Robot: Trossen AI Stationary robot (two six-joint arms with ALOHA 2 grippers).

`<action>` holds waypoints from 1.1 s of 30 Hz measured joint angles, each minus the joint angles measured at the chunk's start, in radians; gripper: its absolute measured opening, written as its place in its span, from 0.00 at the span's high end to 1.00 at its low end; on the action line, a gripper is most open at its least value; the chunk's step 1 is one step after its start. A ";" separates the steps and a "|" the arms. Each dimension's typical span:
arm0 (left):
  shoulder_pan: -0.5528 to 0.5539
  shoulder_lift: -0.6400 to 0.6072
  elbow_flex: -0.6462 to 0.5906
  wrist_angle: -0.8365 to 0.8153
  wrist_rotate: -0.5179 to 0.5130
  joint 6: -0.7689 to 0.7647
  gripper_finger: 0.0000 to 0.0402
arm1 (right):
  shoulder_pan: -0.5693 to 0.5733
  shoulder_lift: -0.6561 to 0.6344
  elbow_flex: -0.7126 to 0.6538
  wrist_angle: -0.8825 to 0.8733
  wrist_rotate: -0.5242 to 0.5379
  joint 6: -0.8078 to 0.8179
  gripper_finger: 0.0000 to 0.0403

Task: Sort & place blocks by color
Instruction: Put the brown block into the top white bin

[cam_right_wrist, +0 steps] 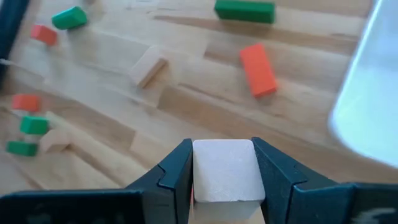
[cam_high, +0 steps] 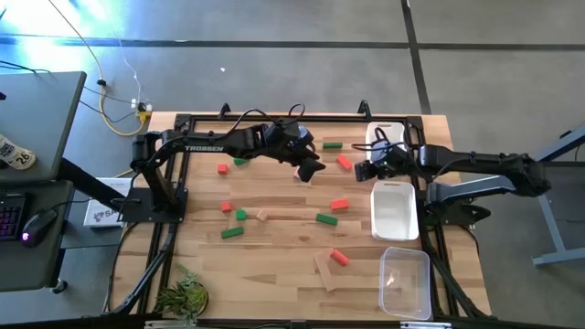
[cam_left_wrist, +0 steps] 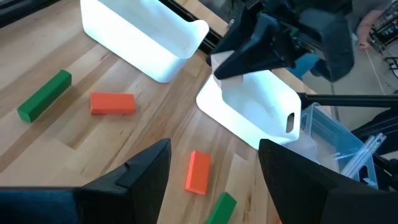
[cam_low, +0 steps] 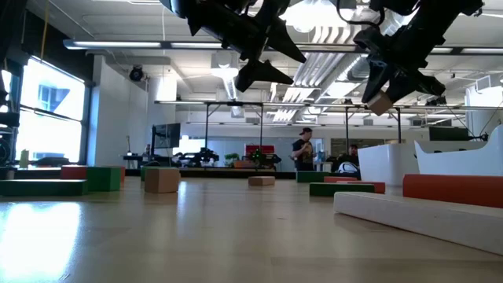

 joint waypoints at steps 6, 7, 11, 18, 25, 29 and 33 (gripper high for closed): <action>0.000 0.000 0.000 0.002 -0.019 -0.014 0.43 | -0.095 -0.037 0.001 -0.006 -0.017 -0.092 0.71; 0.000 0.000 -0.001 0.001 -0.030 -0.024 0.43 | -0.110 -0.045 0.001 -0.011 -0.017 -0.102 0.71; 0.000 0.000 -0.001 0.002 -0.036 -0.057 0.43 | -0.161 -0.066 0.001 -0.046 -0.006 -0.143 0.71; 0.000 0.000 -0.001 0.002 -0.091 -0.060 0.43 | -0.220 -0.062 0.001 -0.119 0.015 -0.214 0.71; 0.000 0.000 -0.001 0.002 -0.119 -0.060 0.43 | -0.244 -0.062 0.001 -0.186 0.038 -0.234 0.71; 0.000 0.000 -0.001 0.002 -0.133 -0.060 0.43 | -0.254 -0.062 0.001 -0.189 0.044 -0.234 0.71; 0.000 0.000 -0.001 0.002 -0.140 -0.060 0.43 | -0.256 -0.062 0.001 -0.189 0.067 -0.234 0.71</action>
